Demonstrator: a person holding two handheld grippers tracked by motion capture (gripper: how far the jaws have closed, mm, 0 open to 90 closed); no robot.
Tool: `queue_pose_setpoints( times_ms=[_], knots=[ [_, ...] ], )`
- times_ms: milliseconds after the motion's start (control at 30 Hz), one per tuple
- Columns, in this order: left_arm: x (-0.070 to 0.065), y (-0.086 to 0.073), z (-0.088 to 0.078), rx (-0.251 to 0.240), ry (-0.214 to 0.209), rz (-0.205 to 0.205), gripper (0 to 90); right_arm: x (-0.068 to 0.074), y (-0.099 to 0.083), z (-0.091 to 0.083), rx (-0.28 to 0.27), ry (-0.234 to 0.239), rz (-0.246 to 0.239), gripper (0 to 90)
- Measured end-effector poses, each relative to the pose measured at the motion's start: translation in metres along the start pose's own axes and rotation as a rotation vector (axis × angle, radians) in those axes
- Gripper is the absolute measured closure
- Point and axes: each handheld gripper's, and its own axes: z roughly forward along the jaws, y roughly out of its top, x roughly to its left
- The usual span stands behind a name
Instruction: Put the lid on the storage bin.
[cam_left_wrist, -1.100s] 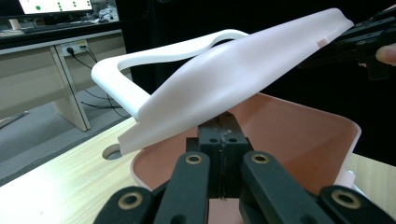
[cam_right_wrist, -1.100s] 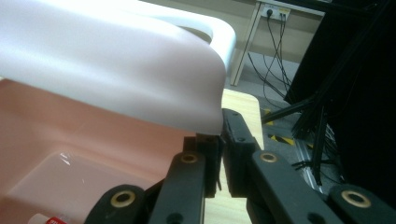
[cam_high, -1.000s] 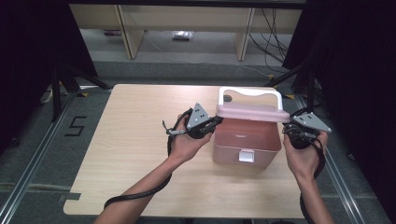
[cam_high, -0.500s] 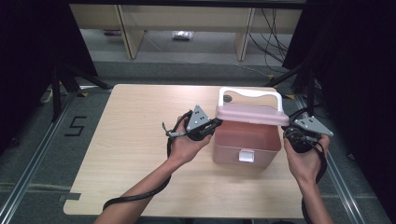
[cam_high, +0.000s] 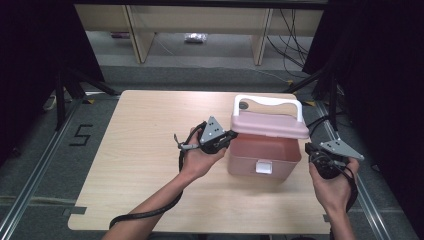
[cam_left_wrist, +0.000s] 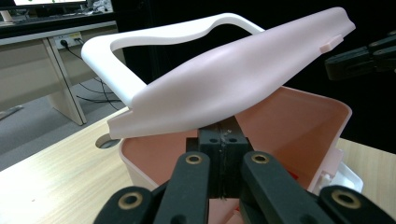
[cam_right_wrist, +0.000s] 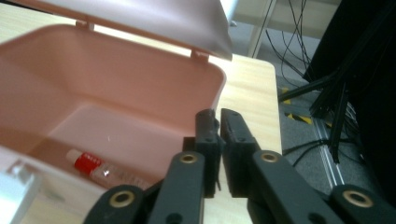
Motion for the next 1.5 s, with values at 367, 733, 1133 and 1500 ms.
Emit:
queue_pose_setpoints(
  times_ms=[367, 733, 1133, 1500],
  knots=[
    [-0.003, -0.009, -0.003, 0.027, -0.011, 0.004, 90.0, -0.010, -0.016, -0.003, 0.034, -0.018, 0.055, 90.0],
    [-0.006, -0.020, -0.006, 0.053, -0.022, -0.003, 90.0, -0.016, -0.021, -0.003, 0.034, -0.030, 0.059, 90.0],
    [-0.010, -0.028, -0.015, 0.079, -0.036, -0.002, 90.0, -0.014, -0.028, 0.000, 0.042, -0.032, 0.057, 90.0],
    [-0.007, -0.035, -0.032, 0.092, -0.033, -0.003, 90.0, -0.015, -0.029, 0.002, 0.037, -0.040, 0.053, 90.0]
  ],
)
